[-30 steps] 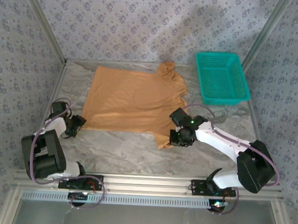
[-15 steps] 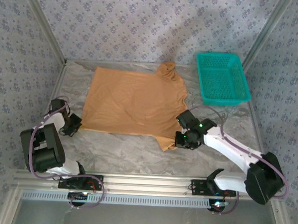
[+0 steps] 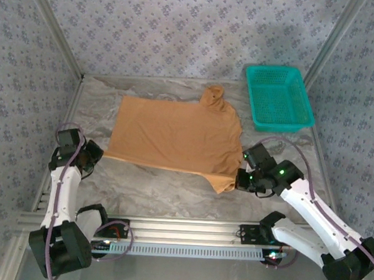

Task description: Fold the inside-out t-shirt

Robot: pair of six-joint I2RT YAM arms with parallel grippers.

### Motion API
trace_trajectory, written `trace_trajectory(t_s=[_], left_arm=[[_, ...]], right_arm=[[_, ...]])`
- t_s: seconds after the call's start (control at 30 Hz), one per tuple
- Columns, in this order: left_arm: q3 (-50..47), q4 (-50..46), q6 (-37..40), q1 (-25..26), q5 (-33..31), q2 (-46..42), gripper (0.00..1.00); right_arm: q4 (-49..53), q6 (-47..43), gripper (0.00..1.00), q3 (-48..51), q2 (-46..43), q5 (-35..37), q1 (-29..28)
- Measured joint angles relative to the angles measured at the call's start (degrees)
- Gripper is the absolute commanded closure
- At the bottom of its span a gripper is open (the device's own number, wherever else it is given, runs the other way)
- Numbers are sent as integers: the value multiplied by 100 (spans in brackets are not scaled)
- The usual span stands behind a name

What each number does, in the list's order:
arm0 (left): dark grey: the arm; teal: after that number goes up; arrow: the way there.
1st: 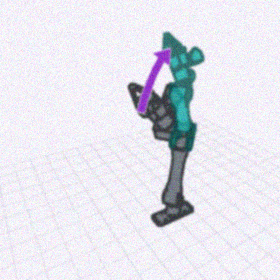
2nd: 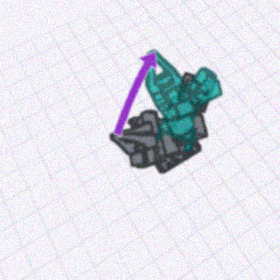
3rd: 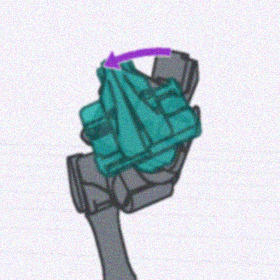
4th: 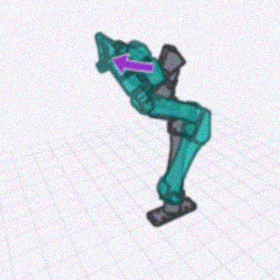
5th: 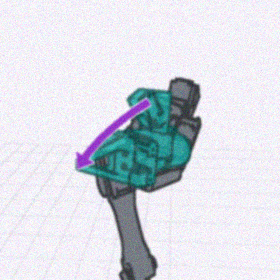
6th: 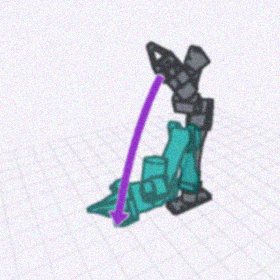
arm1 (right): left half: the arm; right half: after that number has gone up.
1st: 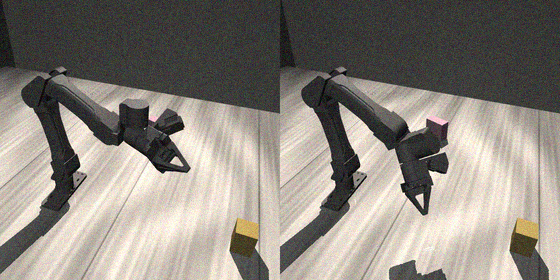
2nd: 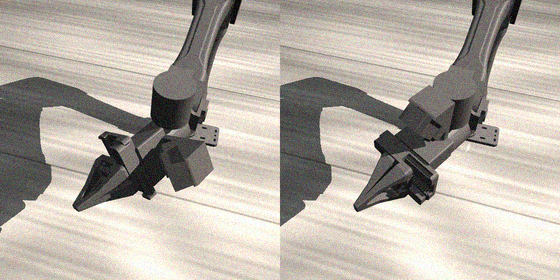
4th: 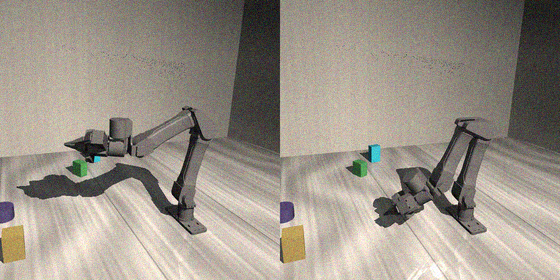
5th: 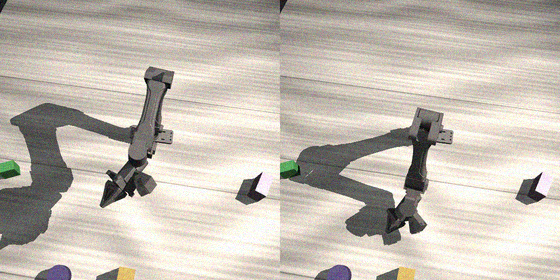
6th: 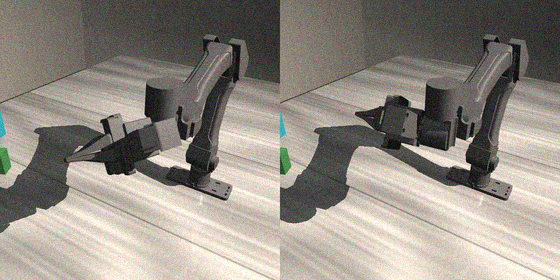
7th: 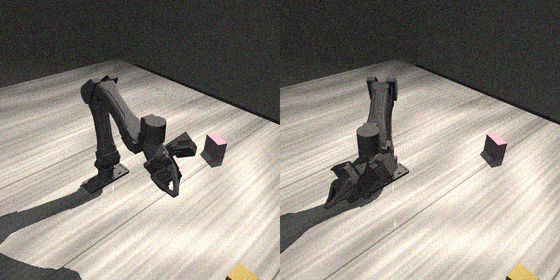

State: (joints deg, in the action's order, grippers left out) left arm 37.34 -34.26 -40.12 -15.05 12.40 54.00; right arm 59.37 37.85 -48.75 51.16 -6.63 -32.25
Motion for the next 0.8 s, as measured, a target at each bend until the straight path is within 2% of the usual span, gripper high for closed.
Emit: trace_trajectory(t_s=[0.2,0.43,0.8], left_arm=[[369,-46,-2,396,-140,800,100],[1104,289,7,925,-415,1985,100],[2262,326,238,992,-844,3698,100]], right_arm=[[-308,-319,100,-835,953,-79,752],[-852,-588,100,-1154,2225,-269,883],[-1130,-929,100,-1641,3401,-350,1429]])
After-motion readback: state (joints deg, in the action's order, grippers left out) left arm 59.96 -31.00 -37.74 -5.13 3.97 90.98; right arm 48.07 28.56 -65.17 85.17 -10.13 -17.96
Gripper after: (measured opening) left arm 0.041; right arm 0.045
